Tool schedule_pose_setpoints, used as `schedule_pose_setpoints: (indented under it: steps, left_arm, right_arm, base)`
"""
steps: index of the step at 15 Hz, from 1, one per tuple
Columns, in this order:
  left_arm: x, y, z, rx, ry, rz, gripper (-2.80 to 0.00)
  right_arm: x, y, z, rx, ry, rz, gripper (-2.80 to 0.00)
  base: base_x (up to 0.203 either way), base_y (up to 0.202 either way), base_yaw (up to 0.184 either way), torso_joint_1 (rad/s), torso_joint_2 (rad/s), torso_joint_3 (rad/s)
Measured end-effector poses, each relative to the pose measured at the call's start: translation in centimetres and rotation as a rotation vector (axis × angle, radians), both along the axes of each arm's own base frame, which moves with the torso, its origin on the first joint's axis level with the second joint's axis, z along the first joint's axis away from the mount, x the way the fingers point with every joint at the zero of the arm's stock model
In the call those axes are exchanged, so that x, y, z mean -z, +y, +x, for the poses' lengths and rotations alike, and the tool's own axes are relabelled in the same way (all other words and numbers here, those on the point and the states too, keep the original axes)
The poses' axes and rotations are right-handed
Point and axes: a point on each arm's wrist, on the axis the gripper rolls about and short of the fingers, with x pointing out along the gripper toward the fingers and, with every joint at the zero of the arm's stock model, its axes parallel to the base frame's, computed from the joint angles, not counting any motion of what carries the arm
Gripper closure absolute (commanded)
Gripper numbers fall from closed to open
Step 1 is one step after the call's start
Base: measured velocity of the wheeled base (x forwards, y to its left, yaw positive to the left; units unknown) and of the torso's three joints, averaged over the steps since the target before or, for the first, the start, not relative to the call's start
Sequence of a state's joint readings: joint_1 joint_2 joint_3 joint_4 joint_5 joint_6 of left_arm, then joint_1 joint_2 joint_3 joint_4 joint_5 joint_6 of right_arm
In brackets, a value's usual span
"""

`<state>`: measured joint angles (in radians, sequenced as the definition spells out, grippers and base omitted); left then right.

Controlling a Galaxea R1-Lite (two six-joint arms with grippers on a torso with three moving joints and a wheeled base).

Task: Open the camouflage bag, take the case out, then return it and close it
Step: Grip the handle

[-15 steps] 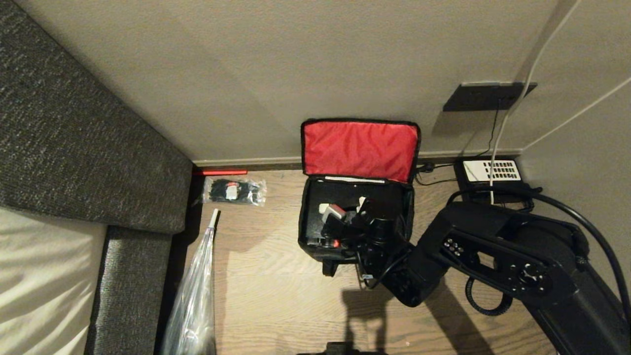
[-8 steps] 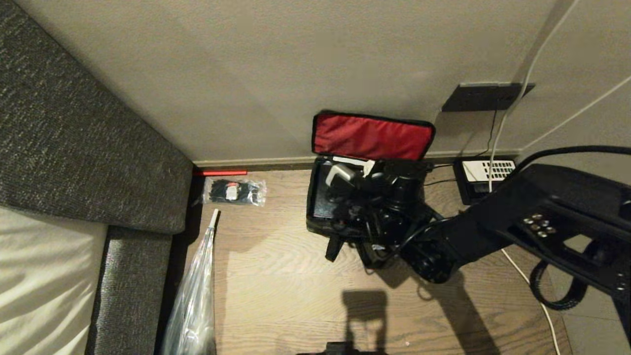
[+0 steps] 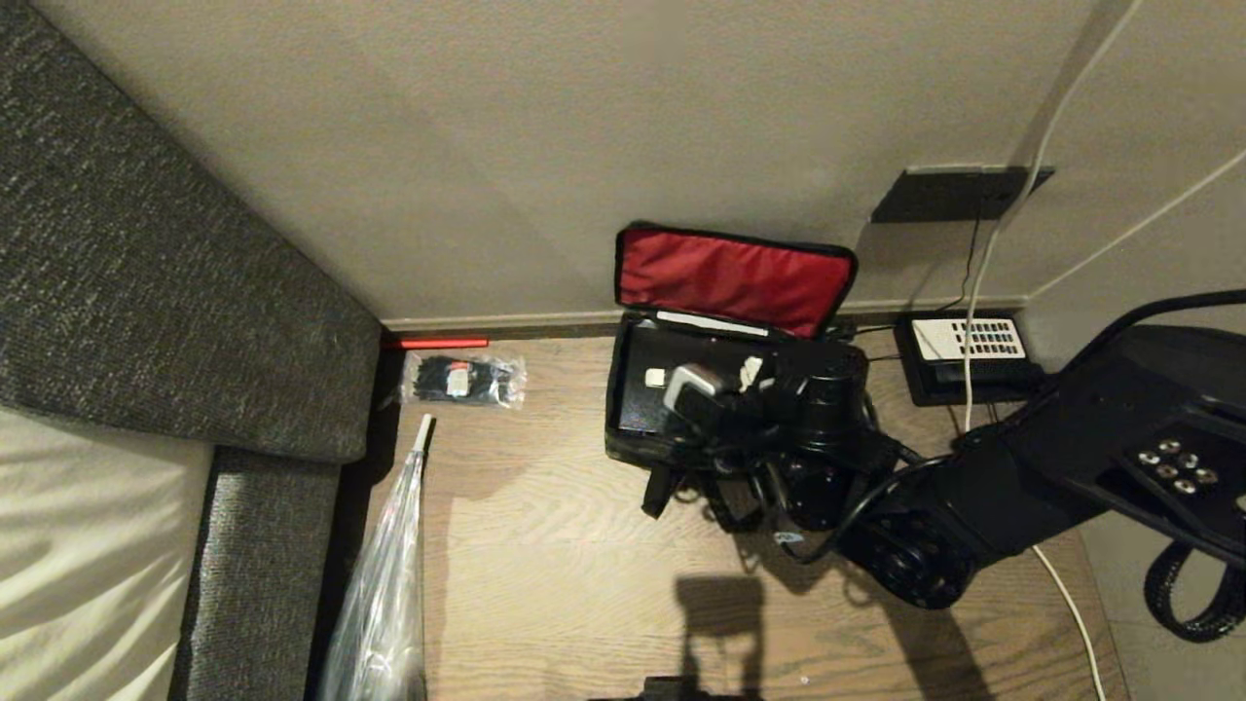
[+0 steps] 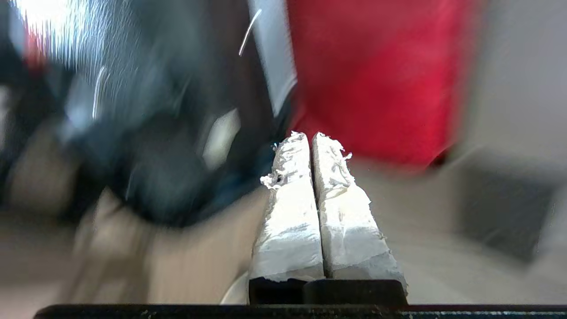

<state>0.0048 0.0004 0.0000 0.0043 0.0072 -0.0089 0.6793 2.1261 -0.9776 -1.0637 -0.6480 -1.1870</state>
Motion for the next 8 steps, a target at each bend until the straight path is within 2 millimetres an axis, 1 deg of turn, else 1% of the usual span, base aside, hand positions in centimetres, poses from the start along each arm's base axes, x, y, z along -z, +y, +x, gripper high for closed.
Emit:
schedule_pose_setpoints:
  steps: [1, 3, 5, 8]
  left_arm:
    - [0.0, 0.0, 0.0, 0.0, 0.0, 0.0, 0.0]
    - [0.0, 0.0, 0.0, 0.002, 0.001, 0.0, 0.0]
    - [0.0, 0.0, 0.0, 0.0, 0.0, 0.0, 0.0]
    - [0.0, 0.0, 0.0, 0.001, 0.0, 0.0, 0.0]
  right_arm:
    - [0.7, -0.4, -0.5, 0.01, 0.047, 0.003, 0.0]
    - [1.6, -0.7, -1.2, 0.018, 0.101, 0.067, 0.0]
    - [2.7, -1.2, -1.6, 0.036, 0.166, 0.04, 0.0]
    - [3.1, -1.2, -1.6, 0.037, 0.18, 0.028, 0.0]
  base:
    - [0.0, 0.0, 0.0, 0.0, 0.0, 0.0]
    - [0.0, 0.0, 0.0, 0.0, 0.0, 0.0]
    - [0.0, 0.0, 0.0, 0.0, 0.0, 0.0]
    - [0.0, 0.0, 0.0, 0.0, 0.0, 0.0]
